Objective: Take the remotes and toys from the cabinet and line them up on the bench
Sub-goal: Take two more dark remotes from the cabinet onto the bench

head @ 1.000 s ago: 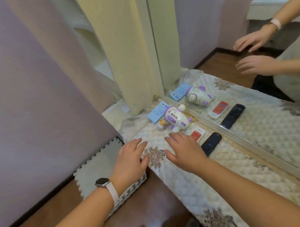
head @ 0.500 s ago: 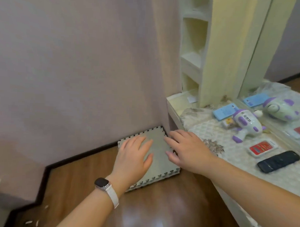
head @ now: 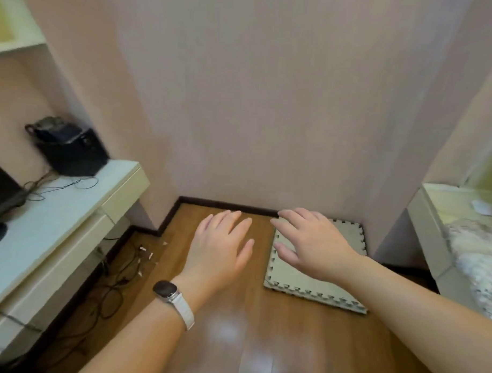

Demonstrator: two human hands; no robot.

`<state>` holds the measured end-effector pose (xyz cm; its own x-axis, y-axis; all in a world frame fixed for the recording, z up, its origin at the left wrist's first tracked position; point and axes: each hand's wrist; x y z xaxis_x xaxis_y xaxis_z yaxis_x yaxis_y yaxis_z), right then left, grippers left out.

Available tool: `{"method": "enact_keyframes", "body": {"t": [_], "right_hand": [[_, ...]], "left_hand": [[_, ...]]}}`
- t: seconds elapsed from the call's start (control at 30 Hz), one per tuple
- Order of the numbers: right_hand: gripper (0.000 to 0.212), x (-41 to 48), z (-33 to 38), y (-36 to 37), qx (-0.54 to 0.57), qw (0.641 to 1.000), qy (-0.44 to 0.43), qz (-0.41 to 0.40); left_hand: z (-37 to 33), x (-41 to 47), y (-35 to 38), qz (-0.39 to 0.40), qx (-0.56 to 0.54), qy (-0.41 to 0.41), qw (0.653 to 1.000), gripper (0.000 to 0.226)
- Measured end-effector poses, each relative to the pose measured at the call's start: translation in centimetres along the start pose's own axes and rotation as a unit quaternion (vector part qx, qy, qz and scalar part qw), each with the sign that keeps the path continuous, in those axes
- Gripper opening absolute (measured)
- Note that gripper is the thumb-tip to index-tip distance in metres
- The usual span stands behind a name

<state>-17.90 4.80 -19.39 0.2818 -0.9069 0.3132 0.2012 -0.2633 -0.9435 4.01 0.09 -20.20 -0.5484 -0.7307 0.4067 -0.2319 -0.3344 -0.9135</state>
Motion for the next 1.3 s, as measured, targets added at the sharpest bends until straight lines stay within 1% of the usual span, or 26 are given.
{"method": "enact_keyframes", "body": {"t": [0.2,0.3,0.43,0.57,0.77,0.97,1.1,1.3], "right_hand": [[0.049,6.9,4.5,2.1,0.009,0.994,-0.11,0.017],[0.049,10.4,5.9,3.0,0.026,0.987,-0.161,0.01],[0.049,15.4,6.4,4.3,0.051,0.974,-0.218,-0.001],[0.05,21.1,5.1,5.1,0.069,0.963,-0.259,-0.012],[0.047,29.1,-1.0,5.3,0.084,0.955,-0.285,-0.022],[0.048,36.4,-6.6,6.1,0.092,0.95,-0.296,-0.042],[0.048,40.2,-6.7,7.2,0.113,0.942,-0.315,-0.038],[0.048,45.2,-3.1,9.6,0.135,0.931,-0.339,-0.018]], "left_hand": [[6.5,-2.9,-1.8,-0.003,0.044,-0.097,0.994,0.043],[8.8,-3.5,-2.6,0.003,0.071,-0.14,0.988,0.042],[11.4,-2.7,-3.1,0.013,0.102,-0.186,0.977,0.042],[13.9,0.4,-2.8,0.022,0.141,-0.225,0.964,0.043],[15.9,9.1,-0.9,0.022,0.177,-0.232,0.956,0.044],[16.8,16.1,0.9,0.002,0.208,-0.268,0.941,0.041],[18.1,17.7,0.7,0.003,0.225,-0.286,0.932,0.04],[22.8,17.1,0.6,0.016,0.226,-0.32,0.92,0.04]]}}
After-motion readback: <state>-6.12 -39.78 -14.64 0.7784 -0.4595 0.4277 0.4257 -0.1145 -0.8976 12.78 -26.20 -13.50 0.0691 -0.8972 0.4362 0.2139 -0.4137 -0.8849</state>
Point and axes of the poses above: each hand's wrist, its own x-axis towards the middle knuckle, its own y-axis out of the palm, z = x × y, and after that the axes turned 7 degrees about x, right-handed
